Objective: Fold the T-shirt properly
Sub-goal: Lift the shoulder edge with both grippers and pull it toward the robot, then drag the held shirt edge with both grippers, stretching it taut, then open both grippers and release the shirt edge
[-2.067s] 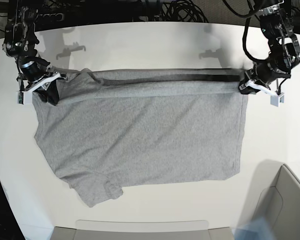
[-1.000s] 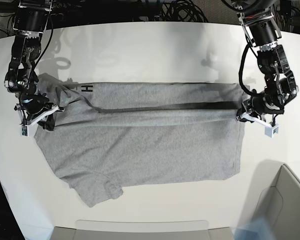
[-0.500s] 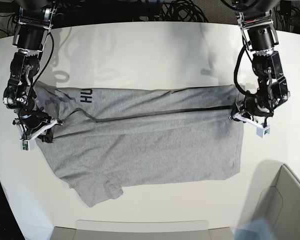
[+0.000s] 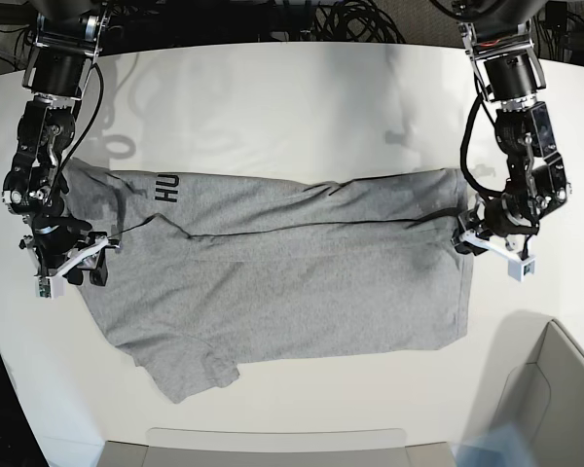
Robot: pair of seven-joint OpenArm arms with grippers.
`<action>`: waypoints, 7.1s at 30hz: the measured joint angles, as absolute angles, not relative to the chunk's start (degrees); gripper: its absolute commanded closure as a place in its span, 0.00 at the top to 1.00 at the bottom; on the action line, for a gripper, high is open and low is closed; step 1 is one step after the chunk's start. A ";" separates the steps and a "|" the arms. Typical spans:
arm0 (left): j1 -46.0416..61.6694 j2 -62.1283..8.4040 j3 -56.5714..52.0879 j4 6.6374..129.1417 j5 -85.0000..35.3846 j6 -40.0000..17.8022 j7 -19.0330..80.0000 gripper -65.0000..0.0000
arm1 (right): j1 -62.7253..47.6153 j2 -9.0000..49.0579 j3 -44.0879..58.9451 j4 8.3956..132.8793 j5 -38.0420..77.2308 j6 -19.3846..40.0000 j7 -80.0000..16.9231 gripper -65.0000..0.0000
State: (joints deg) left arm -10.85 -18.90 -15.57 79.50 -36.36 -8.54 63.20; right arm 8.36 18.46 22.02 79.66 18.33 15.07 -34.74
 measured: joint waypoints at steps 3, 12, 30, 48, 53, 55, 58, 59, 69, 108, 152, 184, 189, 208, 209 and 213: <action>-10.44 -19.03 -15.86 84.73 -36.82 -8.54 63.00 0.35 | 6.52 18.57 22.24 84.84 19.90 15.07 -34.94 0.41; -1.61 -18.98 -15.86 94.59 -36.82 -8.54 65.91 0.35 | -10.35 16.08 36.69 92.97 36.93 14.15 -34.94 0.41; 1.28 -18.74 -15.86 94.76 -36.40 -8.75 65.54 0.35 | -14.35 13.87 48.12 73.43 46.33 21.21 -34.72 0.41; 4.38 -18.70 -16.03 94.76 -37.01 -8.80 65.58 0.36 | -5.43 16.60 43.33 64.84 40.71 21.69 -32.56 0.41; 4.58 -18.13 -24.51 93.32 -41.12 -16.99 66.15 0.38 | -5.56 16.62 43.31 64.86 40.75 22.11 -32.62 0.41; 4.51 -18.22 -29.87 89.82 -44.36 -22.50 66.94 0.40 | -5.58 16.62 43.31 64.88 40.77 22.11 -32.53 0.41; 4.38 -18.55 -33.41 82.63 -43.35 -25.63 71.16 0.41 | -5.58 16.64 43.31 64.93 40.71 22.11 -32.58 0.41; 4.34 -18.48 -33.45 80.99 -43.38 -26.70 72.12 0.41 | -5.58 16.64 43.29 64.93 40.71 22.11 -32.64 0.41; 2.15 -17.91 -33.15 79.20 -44.40 -30.94 73.71 0.41 | -6.15 16.64 43.27 65.21 40.75 22.11 -32.64 0.41; -3.14 -12.67 -28.60 79.40 -34.96 -32.40 72.31 0.26 | -6.63 17.91 40.16 65.30 40.51 22.11 -32.53 0.16; 25.41 -19.55 -37.41 88.49 -39.05 -33.30 68.79 0.00 | -26.30 23.16 38.68 78.02 42.28 28.77 -37.28 0.00; 31.64 -19.09 -36.77 98.89 -34.48 -32.62 68.95 0.33 | -31.09 20.40 40.27 91.64 39.40 28.97 -40.93 0.37; 31.57 -19.27 -36.91 98.89 -34.48 -32.62 68.95 0.33 | -31.22 17.87 47.11 95.72 38.96 28.71 -41.01 0.37; 14.52 -22.28 -38.87 106.61 -34.15 -32.40 69.14 0.33 | -3.68 17.21 31.18 98.72 20.23 28.75 -46.22 0.37; 13.19 -22.55 -37.43 106.52 -34.02 -32.38 69.30 0.33 | -0.60 16.16 30.30 96.09 17.96 28.62 -47.00 0.37; 10.46 -22.13 -33.98 106.54 -34.28 -32.38 69.36 0.33 | 9.96 14.37 26.94 84.47 10.33 28.56 -46.96 0.37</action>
State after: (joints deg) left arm 10.46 -22.13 -33.98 106.54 -34.28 -32.38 69.36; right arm 9.96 14.37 26.94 84.47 10.33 28.56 -46.96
